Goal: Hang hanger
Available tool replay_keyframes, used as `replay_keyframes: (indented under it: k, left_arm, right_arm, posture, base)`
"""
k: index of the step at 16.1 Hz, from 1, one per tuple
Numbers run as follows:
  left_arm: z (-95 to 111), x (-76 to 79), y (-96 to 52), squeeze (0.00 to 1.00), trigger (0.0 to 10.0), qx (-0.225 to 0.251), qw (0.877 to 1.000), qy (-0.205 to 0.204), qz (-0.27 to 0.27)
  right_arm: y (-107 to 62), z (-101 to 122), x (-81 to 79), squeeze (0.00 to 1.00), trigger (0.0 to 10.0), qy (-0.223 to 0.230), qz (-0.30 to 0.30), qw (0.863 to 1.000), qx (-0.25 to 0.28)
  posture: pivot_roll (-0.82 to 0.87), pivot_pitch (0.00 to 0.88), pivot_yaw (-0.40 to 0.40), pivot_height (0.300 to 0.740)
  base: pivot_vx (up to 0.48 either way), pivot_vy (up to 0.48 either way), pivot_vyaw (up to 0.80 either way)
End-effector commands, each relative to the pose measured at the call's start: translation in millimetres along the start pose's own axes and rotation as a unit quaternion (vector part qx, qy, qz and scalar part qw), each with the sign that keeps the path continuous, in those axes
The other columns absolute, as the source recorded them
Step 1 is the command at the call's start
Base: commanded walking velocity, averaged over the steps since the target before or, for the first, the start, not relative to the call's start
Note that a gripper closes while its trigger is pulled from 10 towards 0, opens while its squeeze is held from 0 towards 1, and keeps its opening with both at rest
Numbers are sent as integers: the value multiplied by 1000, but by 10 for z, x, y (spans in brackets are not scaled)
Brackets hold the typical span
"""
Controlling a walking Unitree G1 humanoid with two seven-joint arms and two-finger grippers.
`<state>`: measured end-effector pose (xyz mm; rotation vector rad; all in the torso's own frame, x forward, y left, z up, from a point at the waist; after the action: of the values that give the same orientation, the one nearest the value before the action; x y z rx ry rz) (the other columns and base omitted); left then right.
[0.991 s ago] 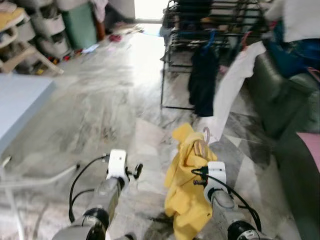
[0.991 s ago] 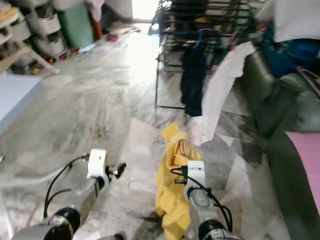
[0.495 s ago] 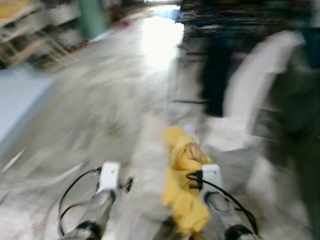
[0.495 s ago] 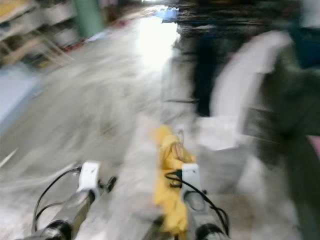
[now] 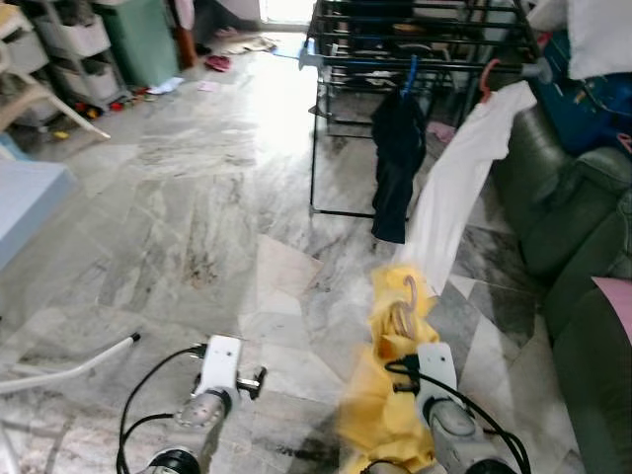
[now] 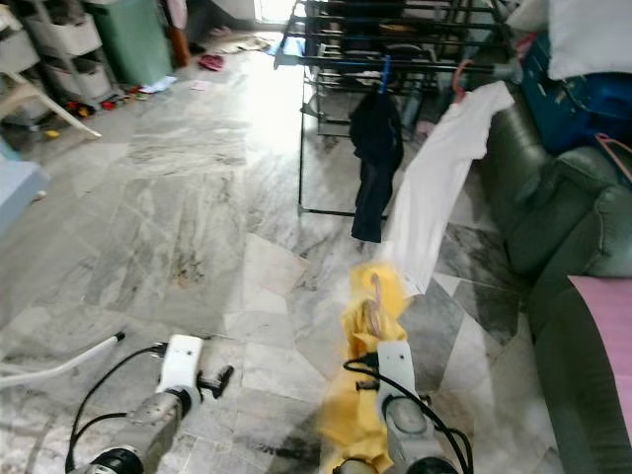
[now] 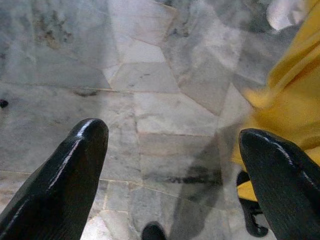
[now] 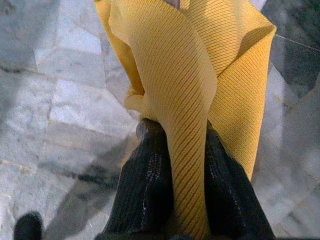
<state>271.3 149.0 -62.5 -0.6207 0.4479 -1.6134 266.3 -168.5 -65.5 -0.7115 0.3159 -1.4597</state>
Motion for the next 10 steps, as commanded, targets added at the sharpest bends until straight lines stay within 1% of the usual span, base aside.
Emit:
replay_keyframes:
  k: [1,3,4,5,6,10]
  left_arm:
    - [-51,-42,-15,0,10000,-11,1000,4,7]
    - [-55,-49,-18,0,10000,-12,1000,4,8]
    - [-116,-132,-43,0,10000,-24,999,9,26]
    - [-197,-248,-81,0,10000,-41,998,9,55]
    - [-231,-286,-98,0,10000,-47,997,7,64]
    - [-377,-337,-154,0,10000,-72,995,6,72]
  right_arm:
    - [-4,-28,41,0,10000,-4,-2,1000,-6]
    - [-6,-40,42,0,10000,-4,-2,1000,-8]
    - [-23,-116,44,0,10000,-10,2,1000,-23]
    - [-50,-228,30,0,10000,-23,13,999,-45]
    - [-60,-261,11,0,10000,-30,21,998,-51]
    - [-86,-331,-87,0,10000,-53,48,995,-63]
  posture:
    - [-81,51,-9,740]
    - [-81,51,-9,740]
    - [-69,48,-19,740]
    - [-60,48,-25,740]
    - [-50,47,-32,740]
    - [-32,45,-47,740]
  base:
    - [0,0,0]
    - [0,0,0]
    - [0,0,0]
    - [0,0,0]
    - [0,0,0]
    - [0,0,0]
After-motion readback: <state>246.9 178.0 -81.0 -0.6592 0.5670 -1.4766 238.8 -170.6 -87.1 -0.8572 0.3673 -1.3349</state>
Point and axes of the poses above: a point about 5 cm out from each wrist's last joint towards the gripper, its own y axis pointing out of the wrist towards the gripper, its own z axis along the axis of the wrist's last joint, x = y × z, the point moved 3 cm from there along y, pointing out of the wrist towards the gripper, and after that the axes turned 10 degrees about -y, right-handed, at the moved point
